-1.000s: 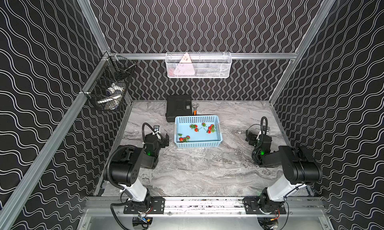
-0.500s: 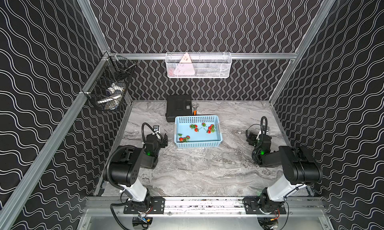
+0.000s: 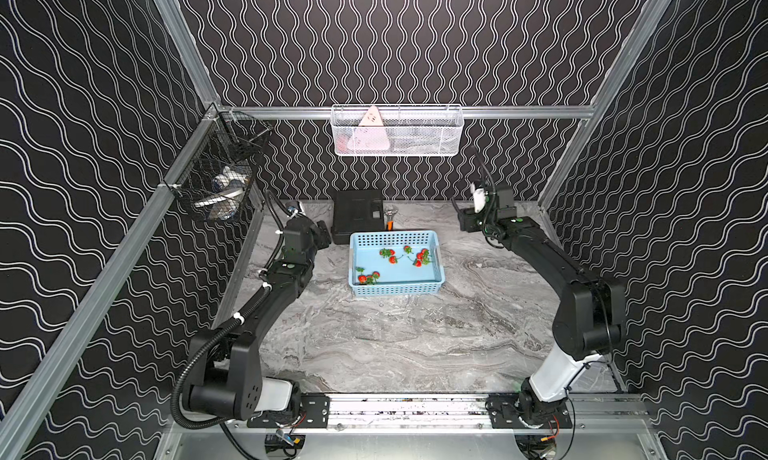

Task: Pack strawberries into containers
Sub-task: Pick up the strawberry from the basket.

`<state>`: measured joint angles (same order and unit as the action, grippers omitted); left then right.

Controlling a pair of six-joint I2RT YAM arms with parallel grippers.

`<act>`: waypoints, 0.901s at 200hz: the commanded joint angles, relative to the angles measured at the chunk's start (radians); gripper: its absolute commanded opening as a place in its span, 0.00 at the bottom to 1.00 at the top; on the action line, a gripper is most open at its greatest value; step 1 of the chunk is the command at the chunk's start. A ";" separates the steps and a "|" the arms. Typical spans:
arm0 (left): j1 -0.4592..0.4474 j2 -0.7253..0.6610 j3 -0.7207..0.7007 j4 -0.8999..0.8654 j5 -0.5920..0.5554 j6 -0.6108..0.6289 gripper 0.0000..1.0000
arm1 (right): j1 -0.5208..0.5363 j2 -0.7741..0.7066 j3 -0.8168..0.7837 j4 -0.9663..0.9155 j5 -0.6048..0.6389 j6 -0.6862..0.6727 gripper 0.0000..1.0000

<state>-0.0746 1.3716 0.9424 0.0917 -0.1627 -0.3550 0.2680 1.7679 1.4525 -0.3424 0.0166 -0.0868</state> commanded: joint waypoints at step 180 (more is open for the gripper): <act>0.063 0.243 0.160 -0.371 0.598 0.123 0.65 | 0.237 0.494 0.347 -0.129 -0.271 -0.072 0.53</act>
<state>-0.0158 1.6012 1.1027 -0.2852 0.4019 -0.2420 0.4992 2.2494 1.7832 -0.4591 -0.2375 -0.1337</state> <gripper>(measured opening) 0.656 0.540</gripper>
